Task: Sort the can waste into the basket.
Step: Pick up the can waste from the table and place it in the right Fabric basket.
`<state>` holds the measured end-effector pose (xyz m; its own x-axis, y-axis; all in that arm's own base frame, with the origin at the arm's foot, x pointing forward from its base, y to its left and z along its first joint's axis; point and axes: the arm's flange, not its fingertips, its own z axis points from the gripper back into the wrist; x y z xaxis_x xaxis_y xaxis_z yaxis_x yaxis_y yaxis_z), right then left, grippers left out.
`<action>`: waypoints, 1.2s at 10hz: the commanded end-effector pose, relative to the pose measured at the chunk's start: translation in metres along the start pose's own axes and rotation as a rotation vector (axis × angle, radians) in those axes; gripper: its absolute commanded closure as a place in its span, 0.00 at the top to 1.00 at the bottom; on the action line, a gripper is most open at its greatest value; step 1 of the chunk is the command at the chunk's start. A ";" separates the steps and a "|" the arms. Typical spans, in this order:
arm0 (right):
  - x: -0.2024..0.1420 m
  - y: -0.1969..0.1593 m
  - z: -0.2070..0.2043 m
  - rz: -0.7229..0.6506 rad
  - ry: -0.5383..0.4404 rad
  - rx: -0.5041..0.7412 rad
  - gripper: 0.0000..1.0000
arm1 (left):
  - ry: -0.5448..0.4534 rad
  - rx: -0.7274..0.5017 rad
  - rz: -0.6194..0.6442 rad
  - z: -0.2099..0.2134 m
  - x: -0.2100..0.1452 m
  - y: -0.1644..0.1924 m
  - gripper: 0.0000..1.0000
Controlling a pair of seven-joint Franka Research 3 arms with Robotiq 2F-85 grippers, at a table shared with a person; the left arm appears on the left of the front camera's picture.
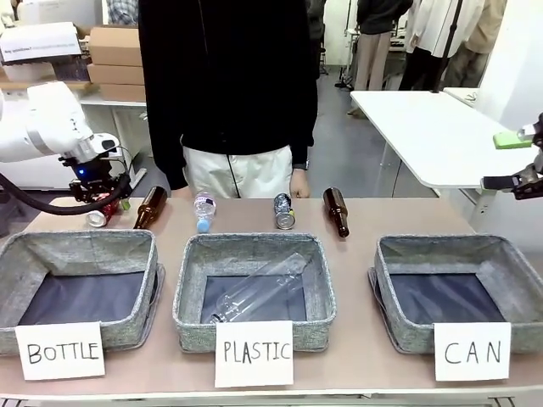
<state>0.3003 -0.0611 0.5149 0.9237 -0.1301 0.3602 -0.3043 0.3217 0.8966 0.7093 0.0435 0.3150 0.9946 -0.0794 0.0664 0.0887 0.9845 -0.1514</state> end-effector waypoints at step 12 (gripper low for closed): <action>0.003 0.002 -0.001 0.028 -0.011 0.020 1.00 | -0.059 -0.096 0.118 0.073 -0.029 -0.014 0.00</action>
<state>0.3003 -0.0611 0.5149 0.9235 -0.1293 0.3612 -0.3055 0.3217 0.8962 0.7075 0.0497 0.3436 0.9958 -0.0139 0.0903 0.0307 0.9819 -0.1869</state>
